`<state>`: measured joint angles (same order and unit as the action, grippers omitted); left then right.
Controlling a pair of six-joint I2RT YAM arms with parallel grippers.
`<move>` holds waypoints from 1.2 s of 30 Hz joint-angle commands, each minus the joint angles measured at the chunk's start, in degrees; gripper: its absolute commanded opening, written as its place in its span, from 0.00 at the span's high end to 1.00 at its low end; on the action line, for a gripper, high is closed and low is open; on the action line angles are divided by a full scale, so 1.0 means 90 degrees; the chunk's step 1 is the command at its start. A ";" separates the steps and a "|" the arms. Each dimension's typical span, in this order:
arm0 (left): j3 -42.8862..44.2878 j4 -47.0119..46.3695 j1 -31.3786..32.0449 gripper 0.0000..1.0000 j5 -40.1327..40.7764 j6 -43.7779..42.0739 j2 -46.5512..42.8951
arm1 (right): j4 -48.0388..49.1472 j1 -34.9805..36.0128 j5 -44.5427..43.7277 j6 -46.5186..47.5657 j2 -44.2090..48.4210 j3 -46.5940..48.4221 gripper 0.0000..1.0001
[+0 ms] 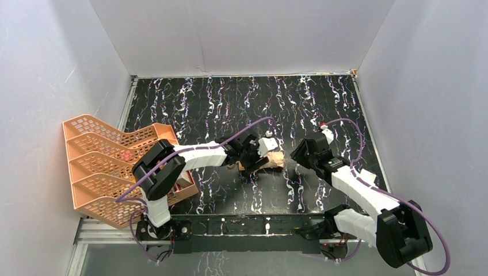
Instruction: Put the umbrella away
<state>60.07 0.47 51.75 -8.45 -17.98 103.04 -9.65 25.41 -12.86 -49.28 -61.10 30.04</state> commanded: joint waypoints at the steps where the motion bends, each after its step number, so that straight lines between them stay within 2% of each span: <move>1: 0.0235 0.0368 -0.0112 0.40 -0.0282 0.0068 -0.0201 | -0.0155 -0.0001 0.0176 0.0362 0.0315 -0.0063 0.55; 6: -0.0307 0.0115 -0.0121 0.38 0.0067 0.0677 -0.1206 | -0.0499 -0.0001 0.0027 0.0741 0.0440 0.0169 0.51; 11: -0.1137 -0.0017 -0.0167 0.36 0.0812 0.1504 -0.2609 | -0.0772 -0.0011 -0.0089 0.1176 0.0231 0.0505 0.49; 13: -0.1355 0.0084 -0.0226 0.34 0.1431 0.2073 -0.3028 | -0.0954 -0.0028 -0.0115 0.1366 -0.0006 0.0711 0.46; 17: -0.1679 0.0591 -0.0355 0.35 0.2032 0.3153 -0.3356 | -0.1186 -0.0043 0.0001 0.1867 -0.0618 0.1184 0.43; 21: -0.1969 0.0824 -0.0415 0.43 0.2489 0.4065 -0.3235 | -0.1378 -0.0069 0.0167 0.2397 -0.1366 0.1706 0.43; 24: -0.1856 0.1005 -0.0476 0.50 0.2543 0.4371 -0.2727 | -0.1578 -0.0078 0.0194 0.2745 -0.1928 0.2138 0.43; 31: -0.1500 0.1121 -0.0511 0.51 0.2567 0.4500 -0.1883 | -0.1980 -0.0079 0.0319 0.3114 -0.2658 0.2563 0.42; 36: -0.1370 0.0758 -0.0512 0.50 0.2055 0.4263 -0.1415 | -0.1731 -0.0077 0.1434 0.3625 -0.2819 0.2496 0.41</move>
<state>45.04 9.15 47.35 13.19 21.04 87.66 -26.06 25.04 -8.36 -21.67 -85.60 50.94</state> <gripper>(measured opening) 0.494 0.590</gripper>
